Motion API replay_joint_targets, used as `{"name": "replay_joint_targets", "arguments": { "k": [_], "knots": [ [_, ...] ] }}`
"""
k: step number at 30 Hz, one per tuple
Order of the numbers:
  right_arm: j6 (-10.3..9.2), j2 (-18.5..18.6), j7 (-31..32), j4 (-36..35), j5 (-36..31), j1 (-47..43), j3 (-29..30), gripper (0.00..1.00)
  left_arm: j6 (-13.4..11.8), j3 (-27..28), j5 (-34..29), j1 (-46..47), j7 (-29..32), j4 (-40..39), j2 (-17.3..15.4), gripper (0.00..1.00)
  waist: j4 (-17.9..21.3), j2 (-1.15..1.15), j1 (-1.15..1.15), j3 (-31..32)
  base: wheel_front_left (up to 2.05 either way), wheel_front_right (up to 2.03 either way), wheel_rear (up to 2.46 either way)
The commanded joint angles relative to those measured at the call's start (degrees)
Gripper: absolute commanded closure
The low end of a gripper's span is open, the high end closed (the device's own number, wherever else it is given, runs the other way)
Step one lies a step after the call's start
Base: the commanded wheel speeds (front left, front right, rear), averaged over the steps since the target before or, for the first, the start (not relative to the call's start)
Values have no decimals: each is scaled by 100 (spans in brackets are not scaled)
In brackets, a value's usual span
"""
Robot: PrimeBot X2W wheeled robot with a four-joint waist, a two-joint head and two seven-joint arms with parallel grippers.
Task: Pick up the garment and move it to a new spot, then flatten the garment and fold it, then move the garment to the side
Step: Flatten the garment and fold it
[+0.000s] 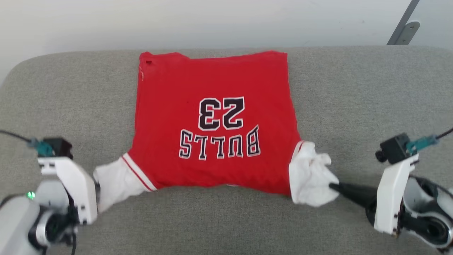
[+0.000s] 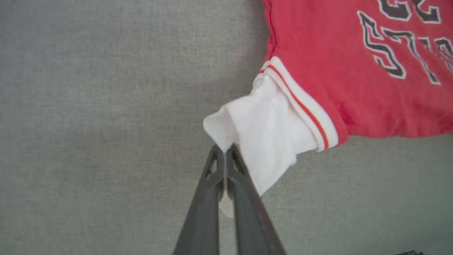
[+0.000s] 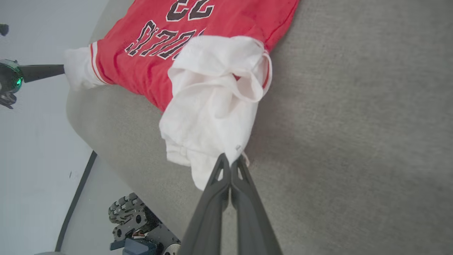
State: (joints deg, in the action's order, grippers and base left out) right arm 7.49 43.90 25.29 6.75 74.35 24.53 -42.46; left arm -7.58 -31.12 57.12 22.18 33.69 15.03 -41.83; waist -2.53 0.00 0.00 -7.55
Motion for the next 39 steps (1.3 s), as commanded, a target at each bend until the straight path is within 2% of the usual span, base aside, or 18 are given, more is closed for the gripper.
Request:
{"name": "replay_joint_targets", "arguments": {
  "k": [1,6,9,13,18,19,21,25,28,33,39],
  "knots": [
    [0,35,63,-71,37,-133,27,100,-70,22,28,-172,32,-173,-98,100,1,0,0,-7,0,0,0],
    [0,114,233,-361,70,-721,243,100,-734,155,203,-1006,197,-1194,-455,100,-29,0,0,-89,0,0,0],
    [0,73,325,-441,-24,-1035,361,100,-1020,185,226,-1348,253,-1525,-595,100,-53,0,0,-171,0,0,0],
    [0,-92,368,-364,-337,-1287,556,100,-1210,226,205,-1534,193,-1731,-658,100,-84,0,0,-278,0,0,0],
    [0,-524,401,-80,-868,-1415,727,99,-1158,213,96,-1459,-48,-1646,-522,100,-85,0,0,-377,0,0,0],
    [0,-596,414,43,-1036,-1398,781,60,-1131,227,84,-1404,-123,-1612,-463,100,-86,0,0,-394,0,0,0],
    [-1,-838,425,284,-1313,-1360,875,0,-1084,230,98,-1335,-208,-1520,-357,100,-84,0,0,-422,0,0,0],
    [-27,-1133,593,521,-1919,-1286,1063,0,-940,213,52,-1175,-416,-1373,-190,100,-69,0,0,-474,0,0,0],
    [-28,-1179,691,440,-2229,-1259,1210,0,-895,221,20,-1141,-532,-1300,-141,100,-57,0,0,-487,0,0,0],
    [-11,-1301,1056,-343,-2817,-1333,1771,0,-750,215,-58,-1058,-813,-1224,-3,100,-68,0,0,-507,0,0,0],
    [0,-1744,1524,-1384,-3462,-1185,2911,0,-604,145,-163,-875,-990,-1173,163,100,-235,0,0,-635,0,0,0]
  ]
}}
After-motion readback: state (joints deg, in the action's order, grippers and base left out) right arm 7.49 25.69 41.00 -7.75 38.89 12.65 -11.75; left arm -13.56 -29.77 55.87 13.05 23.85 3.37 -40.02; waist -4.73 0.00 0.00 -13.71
